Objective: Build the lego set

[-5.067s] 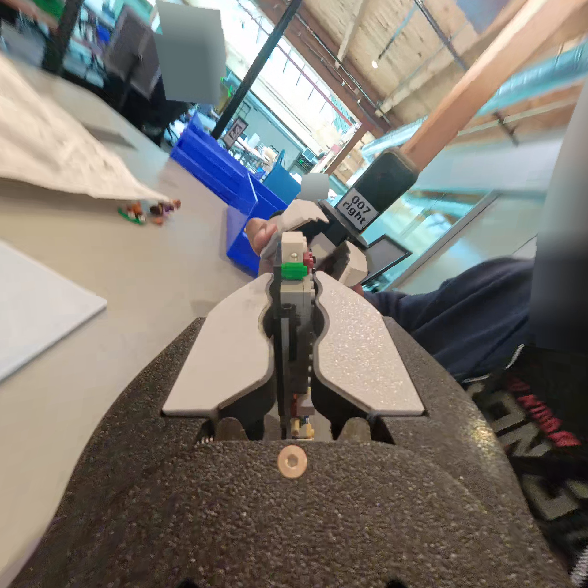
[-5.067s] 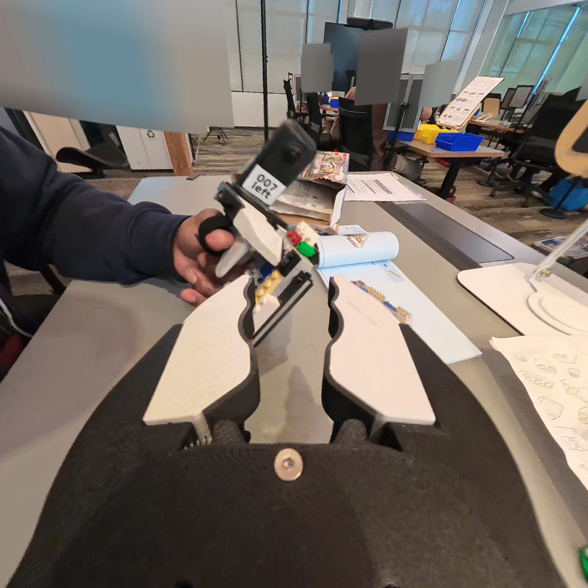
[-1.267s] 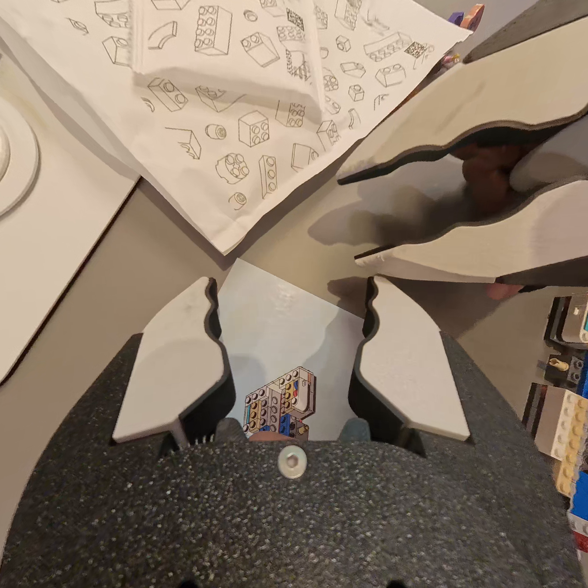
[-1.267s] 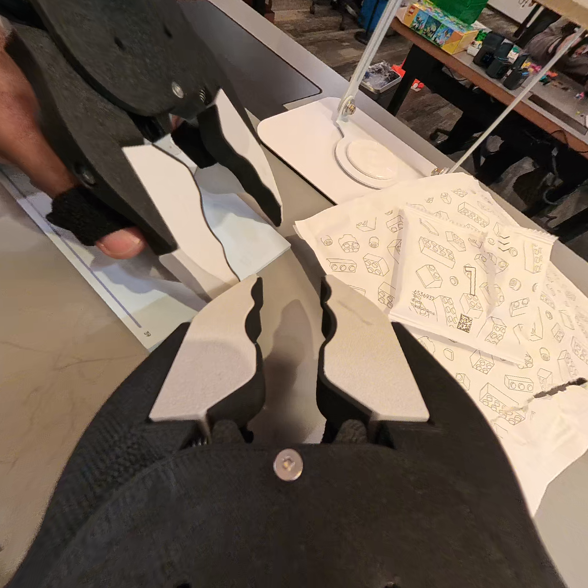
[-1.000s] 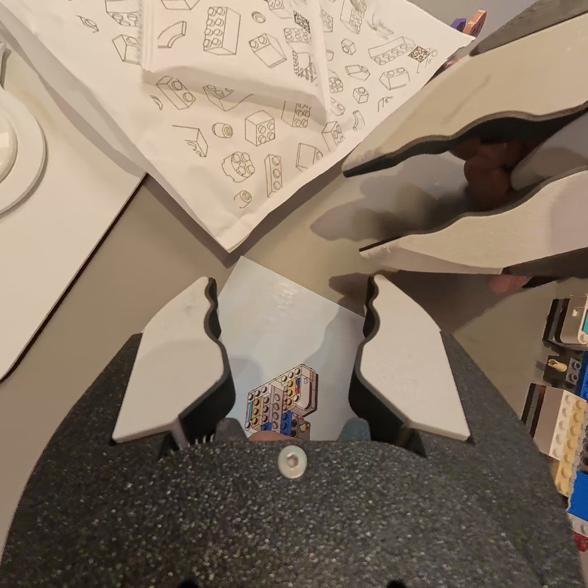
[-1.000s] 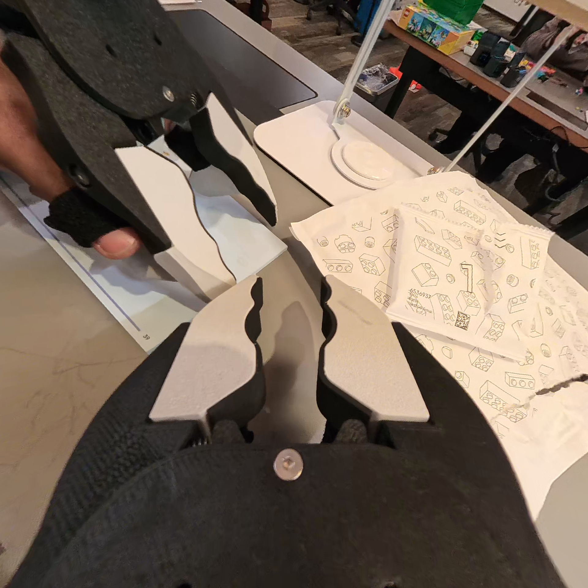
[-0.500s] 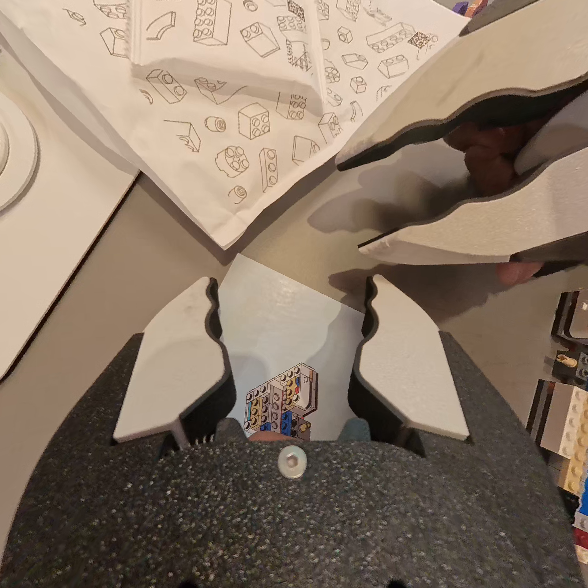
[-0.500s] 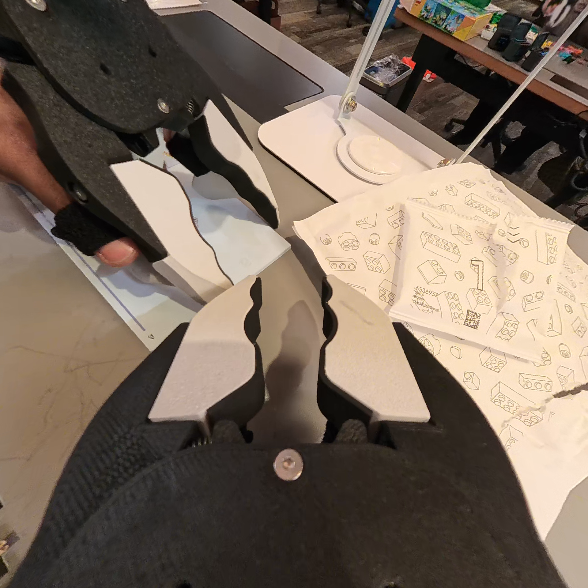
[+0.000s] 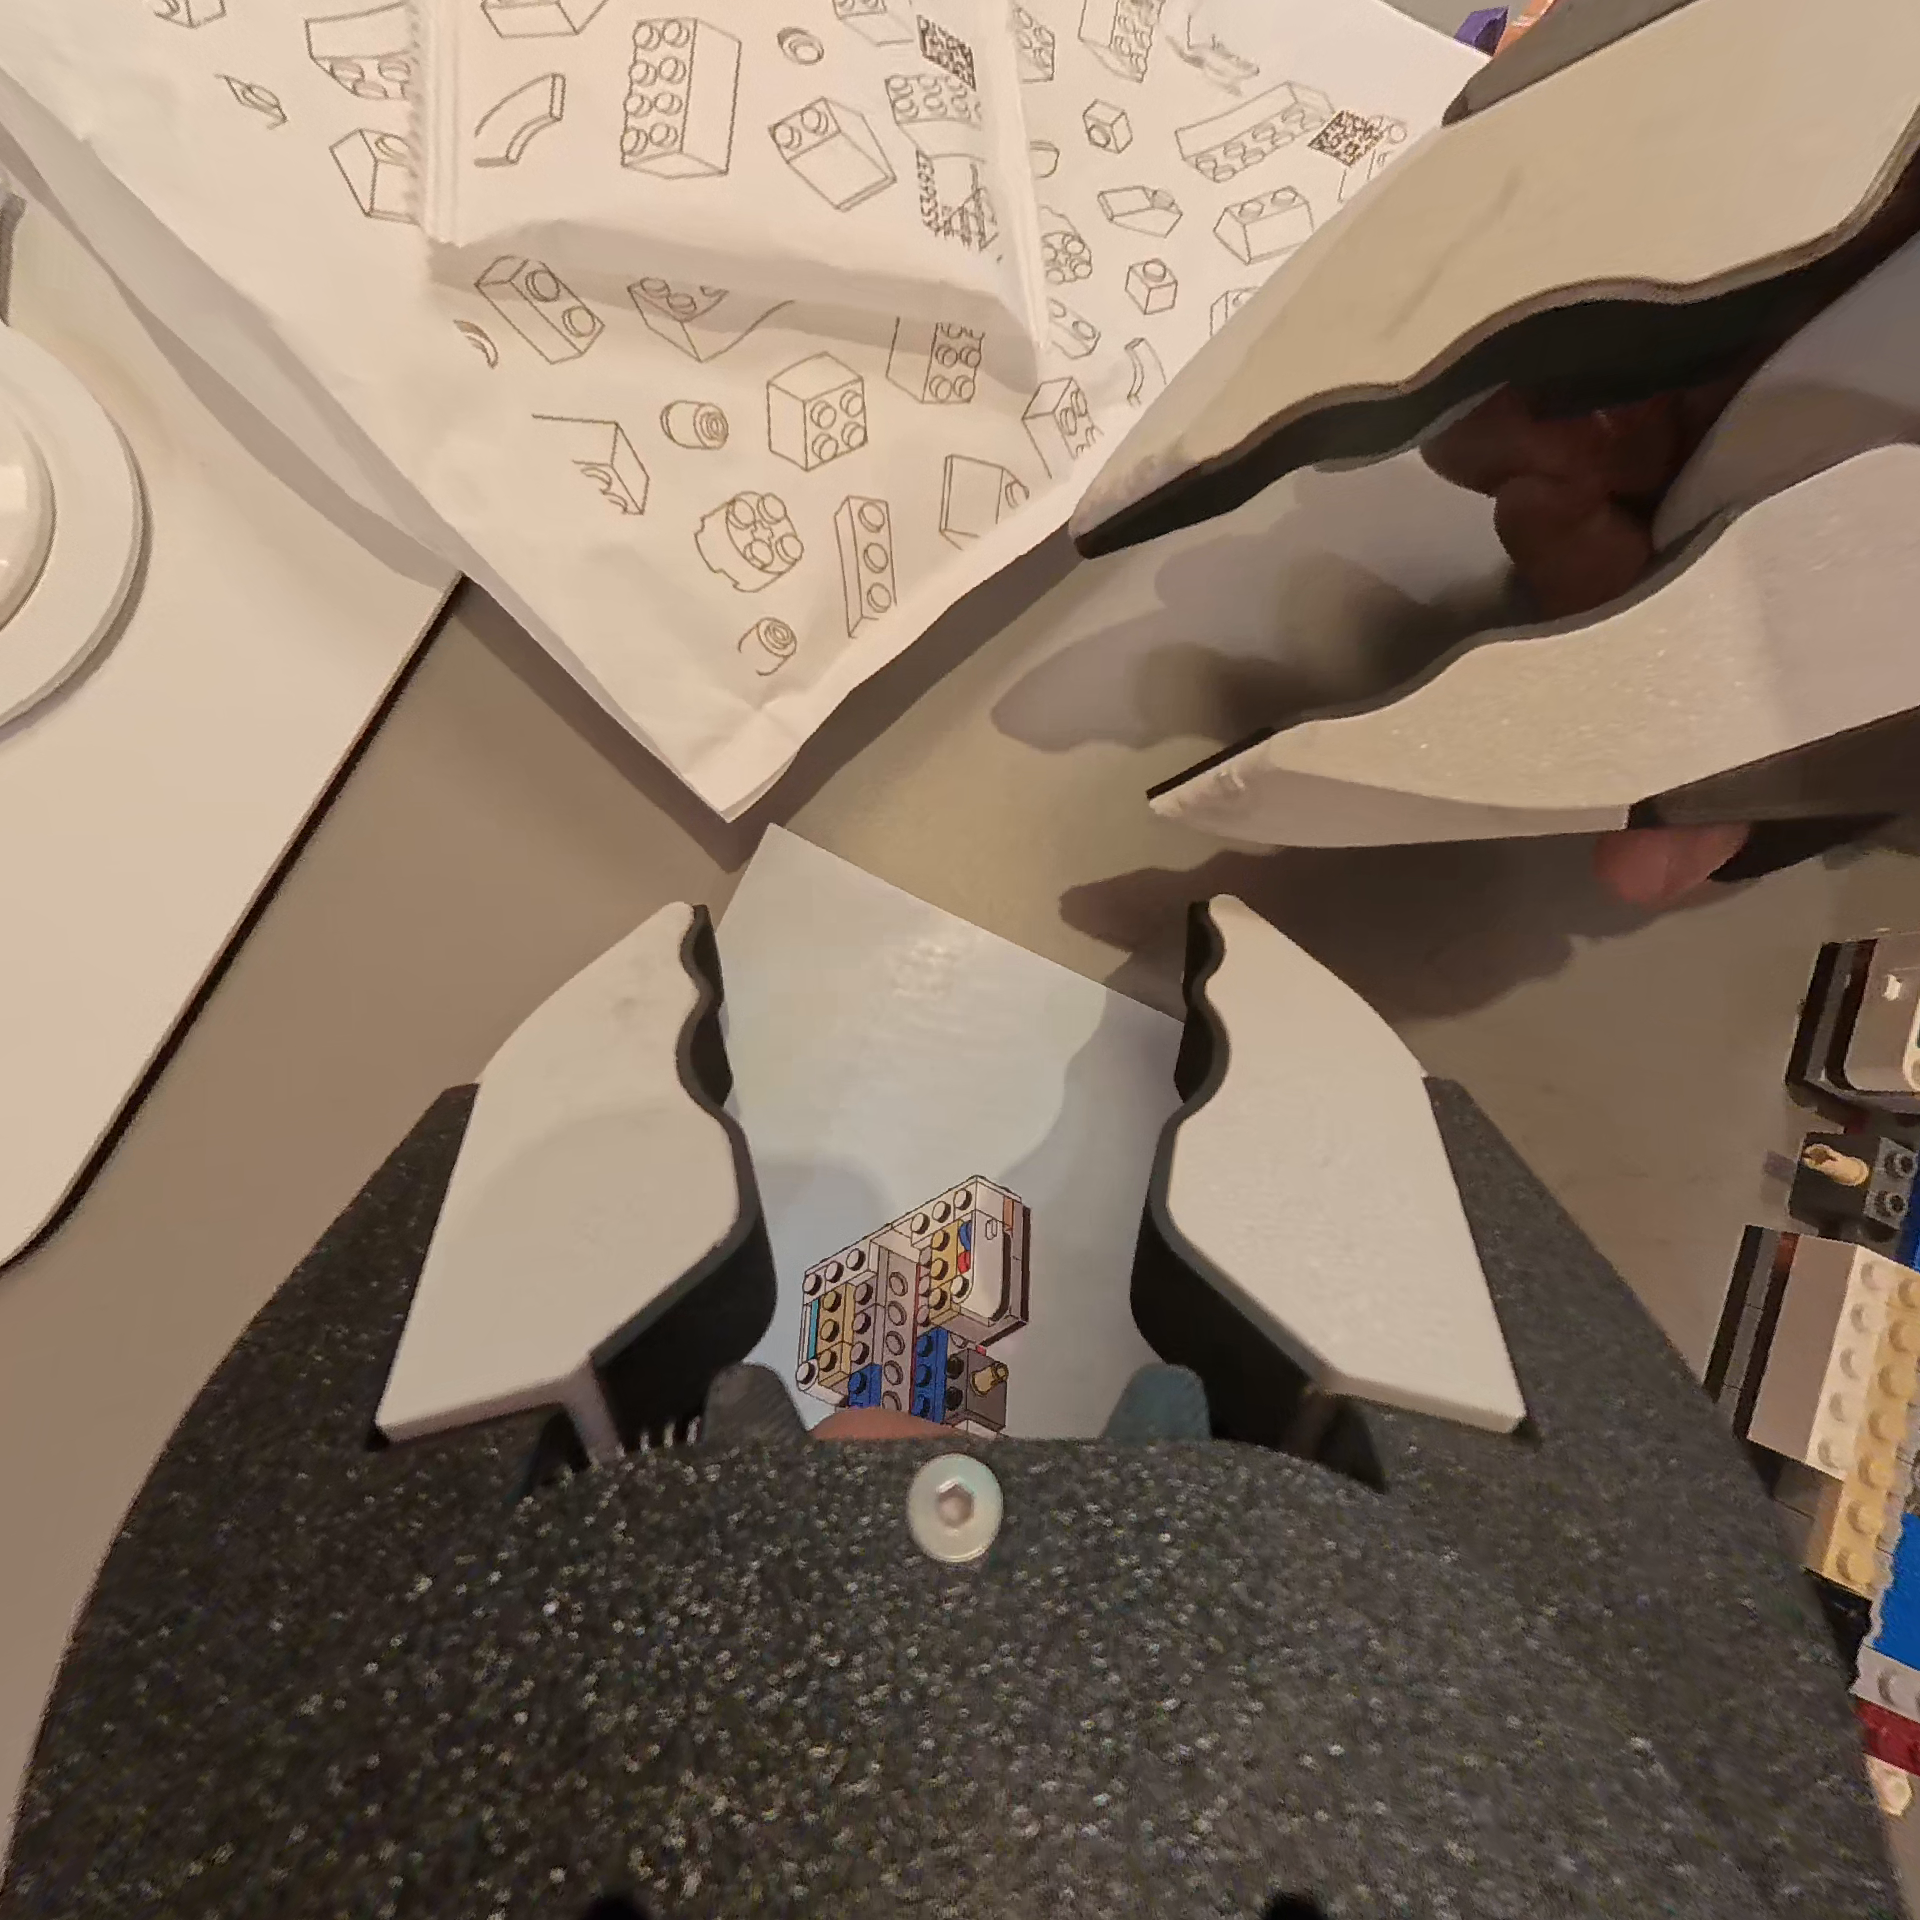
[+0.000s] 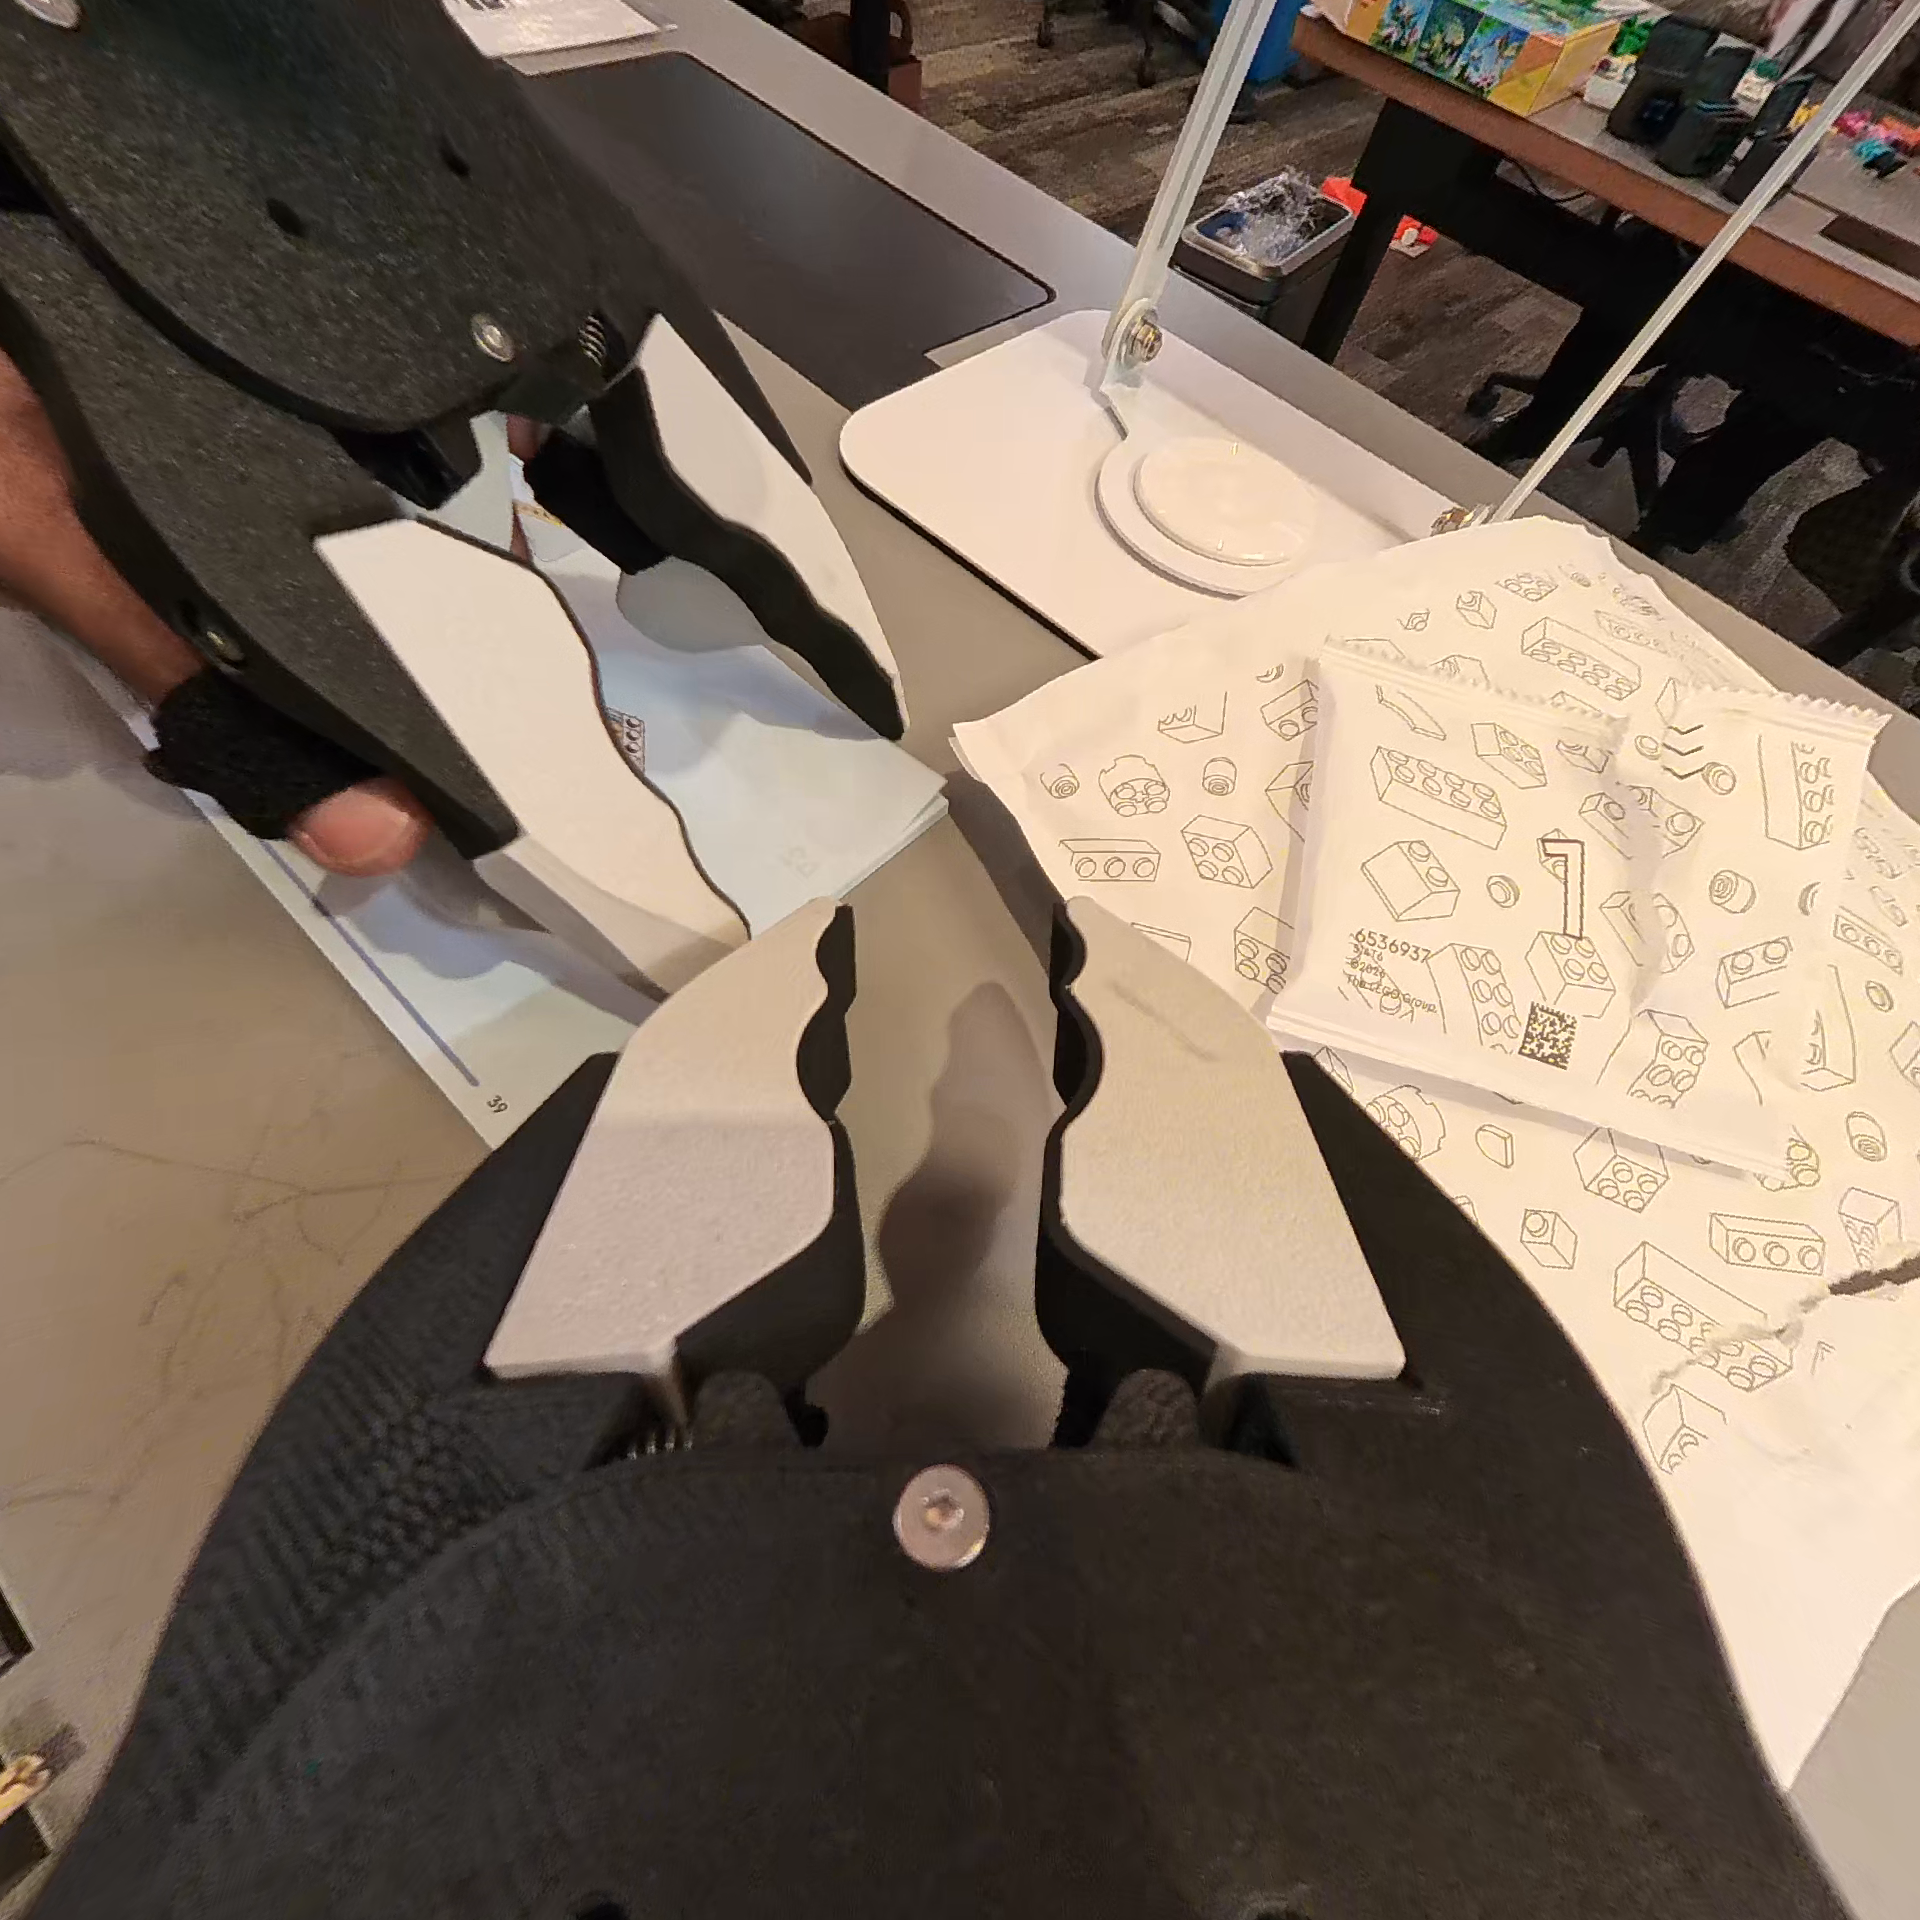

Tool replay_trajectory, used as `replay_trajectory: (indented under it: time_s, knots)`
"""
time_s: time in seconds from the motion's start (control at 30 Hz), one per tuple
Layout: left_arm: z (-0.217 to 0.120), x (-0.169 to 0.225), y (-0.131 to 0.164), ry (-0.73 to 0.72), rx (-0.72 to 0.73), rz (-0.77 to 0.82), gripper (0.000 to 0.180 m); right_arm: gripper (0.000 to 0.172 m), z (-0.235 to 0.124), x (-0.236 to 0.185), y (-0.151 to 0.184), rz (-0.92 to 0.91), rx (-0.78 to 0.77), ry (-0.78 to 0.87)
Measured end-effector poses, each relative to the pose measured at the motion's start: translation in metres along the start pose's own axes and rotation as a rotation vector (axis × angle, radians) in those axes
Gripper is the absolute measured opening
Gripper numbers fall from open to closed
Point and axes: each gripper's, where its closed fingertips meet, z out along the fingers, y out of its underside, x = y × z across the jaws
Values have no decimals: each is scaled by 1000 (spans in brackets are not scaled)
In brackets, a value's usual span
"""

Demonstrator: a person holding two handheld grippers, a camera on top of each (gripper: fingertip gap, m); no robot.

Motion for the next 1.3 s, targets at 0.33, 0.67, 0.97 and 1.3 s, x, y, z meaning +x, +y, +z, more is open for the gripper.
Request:
replay_trajectory:
  time_s: [0.33, 0.67, 0.97, 1.3]
  knots:
    - [-17, -5, -2, -30, 8, 37, 72, 36, 1, -2, 1, 16, -5, -32]
    - [-34, -14, -5, -64, 58, 88, 44, 38, 5, -9, 6, -42, -51, -44]
    - [-40, -17, -5, -78, 67, 100, 38, 39, 9, -16, 11, -137, -93, -25]
    - [-46, -19, -5, -86, 79, 121, 20, 39, 9, -18, 12, -130, -95, -42]
